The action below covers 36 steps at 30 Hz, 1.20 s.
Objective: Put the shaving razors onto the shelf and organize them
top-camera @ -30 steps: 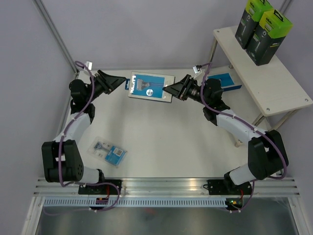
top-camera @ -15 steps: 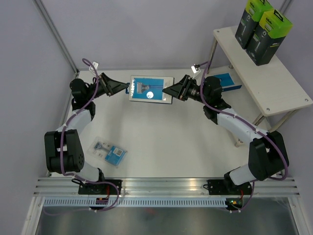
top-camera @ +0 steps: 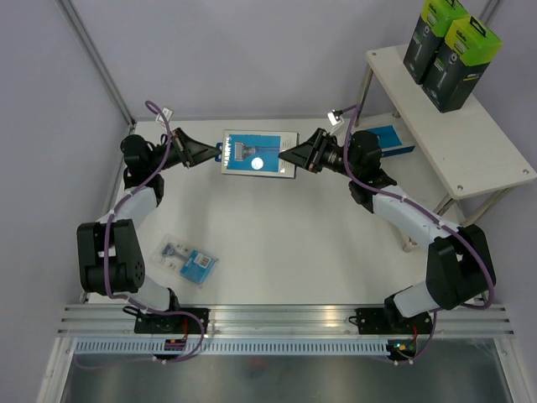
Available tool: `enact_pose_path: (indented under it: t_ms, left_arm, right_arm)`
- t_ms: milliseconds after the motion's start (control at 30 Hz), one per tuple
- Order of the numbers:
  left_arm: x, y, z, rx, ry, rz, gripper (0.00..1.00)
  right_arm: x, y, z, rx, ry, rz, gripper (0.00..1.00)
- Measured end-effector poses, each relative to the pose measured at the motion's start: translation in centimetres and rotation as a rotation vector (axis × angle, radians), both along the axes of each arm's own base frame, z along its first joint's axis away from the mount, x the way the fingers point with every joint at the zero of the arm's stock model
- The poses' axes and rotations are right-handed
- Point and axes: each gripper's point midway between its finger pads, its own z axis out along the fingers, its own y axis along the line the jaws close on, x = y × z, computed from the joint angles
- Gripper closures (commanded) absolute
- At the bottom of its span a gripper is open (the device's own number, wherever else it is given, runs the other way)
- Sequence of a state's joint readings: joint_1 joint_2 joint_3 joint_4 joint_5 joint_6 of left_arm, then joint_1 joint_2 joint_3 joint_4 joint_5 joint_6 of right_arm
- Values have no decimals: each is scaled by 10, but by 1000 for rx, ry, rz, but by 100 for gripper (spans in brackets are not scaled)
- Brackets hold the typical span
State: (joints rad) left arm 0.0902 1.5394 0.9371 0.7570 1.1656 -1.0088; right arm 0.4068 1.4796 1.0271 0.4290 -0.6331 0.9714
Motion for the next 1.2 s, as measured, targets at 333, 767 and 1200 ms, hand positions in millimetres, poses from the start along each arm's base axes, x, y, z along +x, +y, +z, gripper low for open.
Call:
enact_pose_path:
  t_ms: [333, 767, 1200]
  left_arm:
    - [-3, -2, -4, 7, -14, -39, 98]
    - [-3, -8, -25, -104, 32, -3, 98]
    - [11, -87, -103, -227, 391, -34, 98]
  right_arm:
    - [-3, 1, 1, 2, -3, 21, 80]
    - [-1, -9, -15, -141, -4, -25, 56]
    - [6, -84, -58, -385, 160, -316, 50]
